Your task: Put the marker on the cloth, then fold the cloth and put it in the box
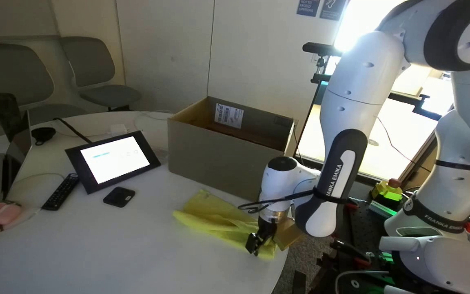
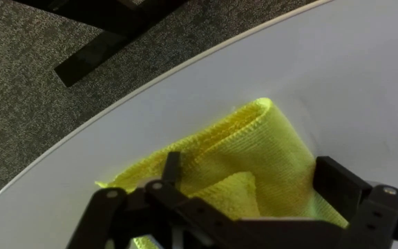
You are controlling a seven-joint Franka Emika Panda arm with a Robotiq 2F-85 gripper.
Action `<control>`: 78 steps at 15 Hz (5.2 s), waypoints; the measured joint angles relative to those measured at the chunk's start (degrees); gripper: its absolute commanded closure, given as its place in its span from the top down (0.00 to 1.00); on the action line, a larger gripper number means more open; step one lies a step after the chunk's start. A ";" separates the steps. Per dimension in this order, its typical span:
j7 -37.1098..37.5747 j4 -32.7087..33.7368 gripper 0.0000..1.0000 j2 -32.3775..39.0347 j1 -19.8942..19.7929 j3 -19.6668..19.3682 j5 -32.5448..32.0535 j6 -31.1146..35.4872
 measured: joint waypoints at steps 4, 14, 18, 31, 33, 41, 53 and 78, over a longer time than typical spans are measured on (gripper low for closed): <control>-3.27 0.17 0.38 0.25 -0.58 1.42 2.45 0.28; -7.67 0.14 0.08 -0.14 -0.73 2.33 4.41 0.07; -7.88 -1.59 0.07 -3.26 3.24 -1.71 4.41 -0.51; -6.43 7.83 0.07 -13.68 16.74 -21.34 -10.76 -16.74; -6.64 13.82 0.07 -12.69 14.28 -19.32 -12.13 -20.91; -11.33 39.33 0.07 2.14 1.91 -7.49 -12.25 -35.56; -14.88 56.44 0.37 17.18 -0.79 -2.38 -10.74 -46.14; -24.23 50.61 1.00 12.16 -2.50 2.57 -7.98 -41.34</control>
